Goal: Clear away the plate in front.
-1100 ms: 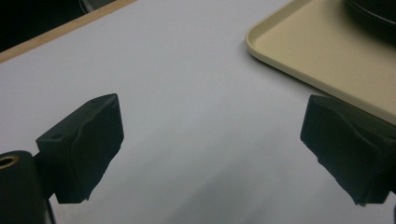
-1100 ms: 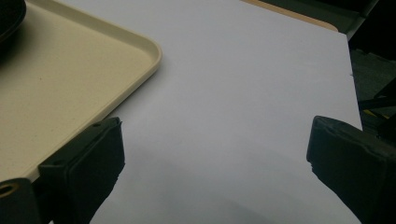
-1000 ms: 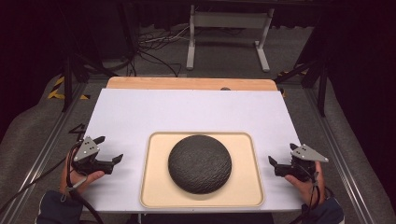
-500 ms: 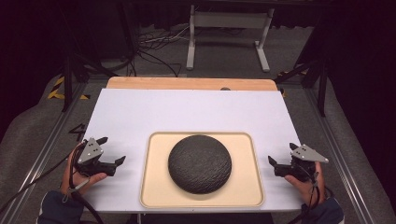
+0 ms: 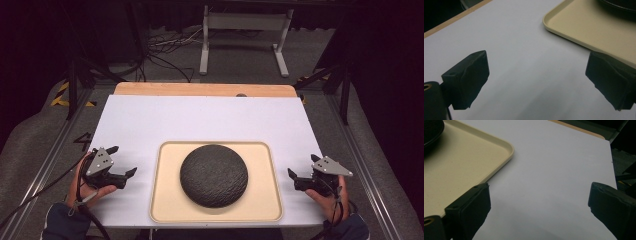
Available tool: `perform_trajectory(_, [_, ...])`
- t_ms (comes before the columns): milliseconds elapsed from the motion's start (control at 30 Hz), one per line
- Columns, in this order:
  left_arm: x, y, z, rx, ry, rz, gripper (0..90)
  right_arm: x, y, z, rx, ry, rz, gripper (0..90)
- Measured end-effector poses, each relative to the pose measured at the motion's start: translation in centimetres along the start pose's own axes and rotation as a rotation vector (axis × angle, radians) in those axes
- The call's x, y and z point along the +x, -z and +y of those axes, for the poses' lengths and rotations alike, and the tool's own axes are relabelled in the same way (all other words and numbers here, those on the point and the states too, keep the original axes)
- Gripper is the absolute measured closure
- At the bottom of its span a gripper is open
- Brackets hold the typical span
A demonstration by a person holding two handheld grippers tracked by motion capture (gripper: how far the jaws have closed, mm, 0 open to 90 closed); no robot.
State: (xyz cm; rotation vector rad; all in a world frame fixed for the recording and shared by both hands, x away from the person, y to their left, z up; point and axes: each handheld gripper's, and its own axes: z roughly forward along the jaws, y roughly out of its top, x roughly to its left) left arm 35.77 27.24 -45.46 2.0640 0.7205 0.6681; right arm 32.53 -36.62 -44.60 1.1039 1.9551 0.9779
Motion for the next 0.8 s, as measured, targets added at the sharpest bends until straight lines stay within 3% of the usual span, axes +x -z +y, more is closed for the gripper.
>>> perform_trajectory(800, [0.07, -0.43, 0.1, 0.017, 0.002, 0.003, 6.0, -0.14, -0.13, -0.14, 0.001, -0.014, 0.009, 4.6])
